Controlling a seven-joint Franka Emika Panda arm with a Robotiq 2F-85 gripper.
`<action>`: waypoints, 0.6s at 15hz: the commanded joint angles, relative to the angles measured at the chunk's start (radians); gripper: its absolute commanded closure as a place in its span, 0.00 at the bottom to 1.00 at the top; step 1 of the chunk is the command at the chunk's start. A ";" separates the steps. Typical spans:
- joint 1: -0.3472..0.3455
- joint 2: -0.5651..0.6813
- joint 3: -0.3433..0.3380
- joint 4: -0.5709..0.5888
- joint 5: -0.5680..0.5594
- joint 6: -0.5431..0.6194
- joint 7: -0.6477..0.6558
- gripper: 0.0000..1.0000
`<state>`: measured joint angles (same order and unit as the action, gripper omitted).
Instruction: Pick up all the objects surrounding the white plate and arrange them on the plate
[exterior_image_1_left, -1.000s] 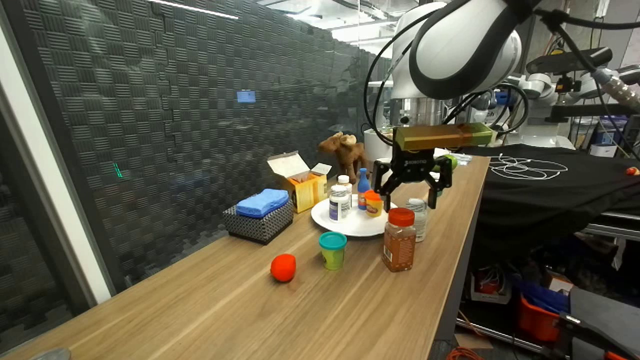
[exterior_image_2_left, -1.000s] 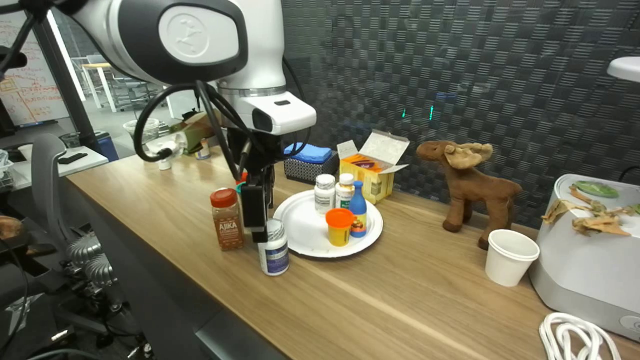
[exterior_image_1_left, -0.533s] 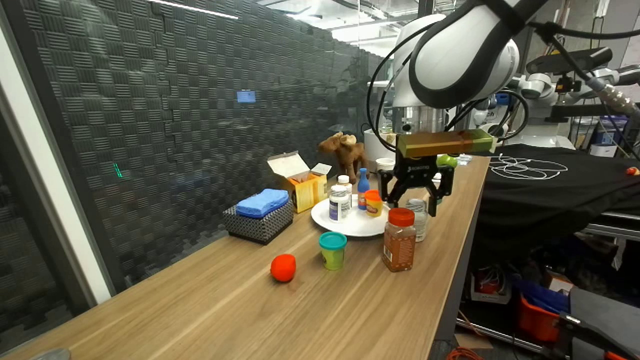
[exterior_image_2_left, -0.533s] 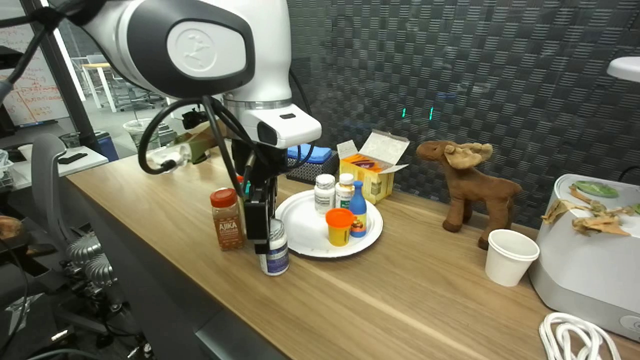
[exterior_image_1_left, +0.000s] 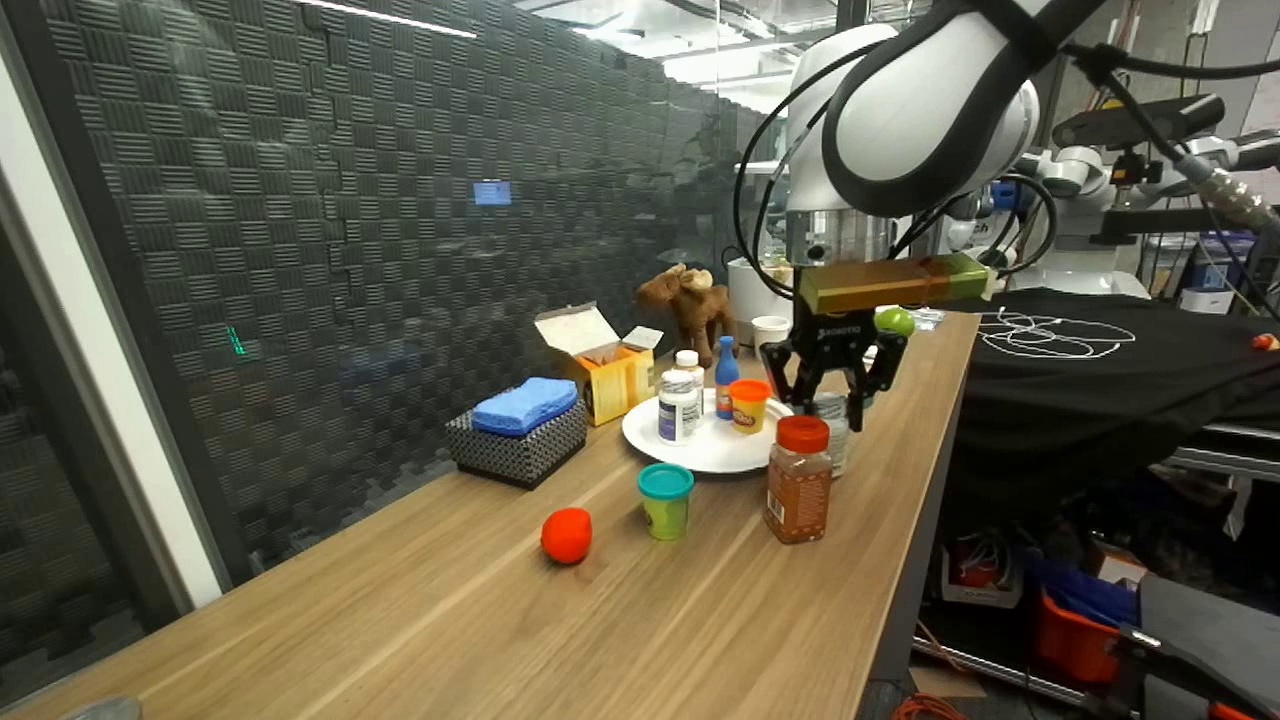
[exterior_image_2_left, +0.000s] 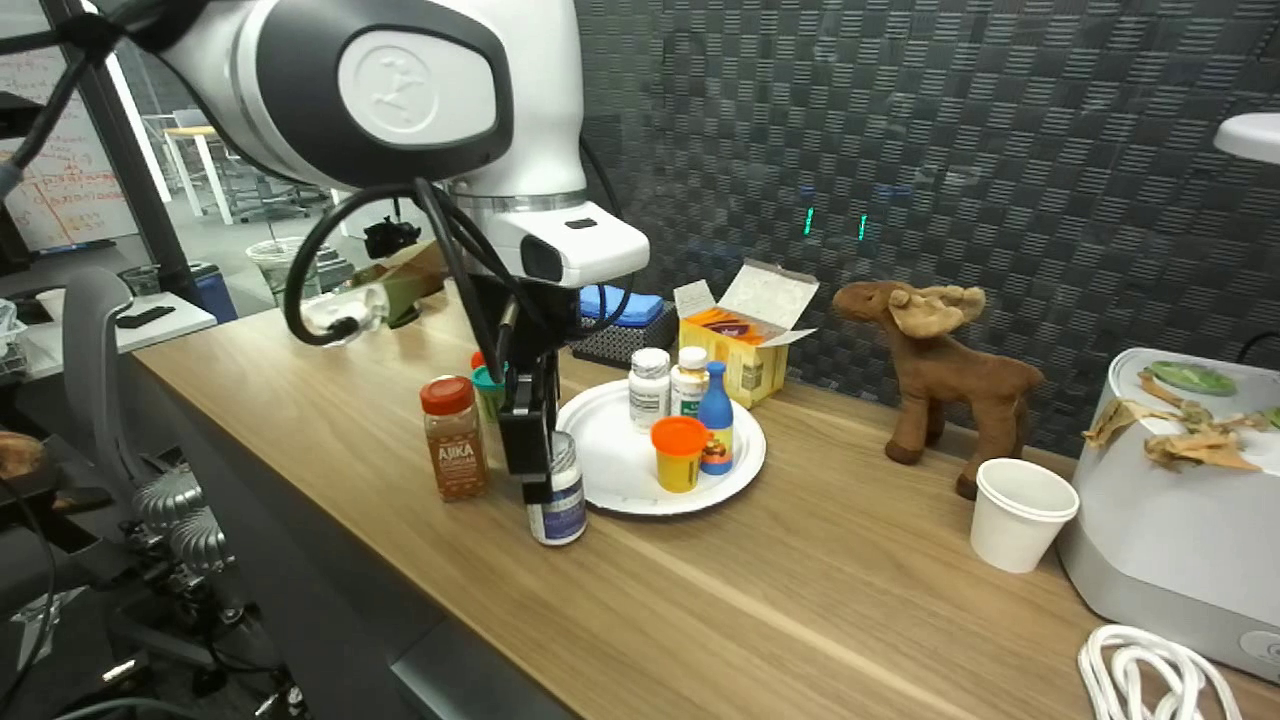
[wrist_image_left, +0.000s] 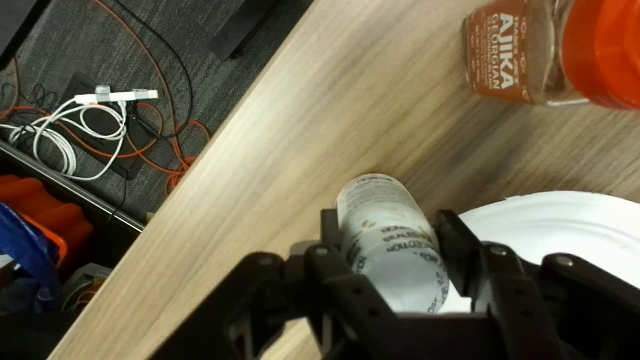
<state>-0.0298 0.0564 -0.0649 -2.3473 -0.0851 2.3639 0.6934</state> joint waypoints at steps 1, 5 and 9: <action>0.004 -0.056 -0.001 0.011 -0.077 -0.062 0.040 0.74; -0.001 -0.103 0.010 0.028 -0.107 -0.130 0.029 0.74; -0.003 -0.066 0.021 0.084 -0.084 -0.078 -0.015 0.74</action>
<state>-0.0297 -0.0279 -0.0565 -2.3106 -0.1727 2.2662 0.7049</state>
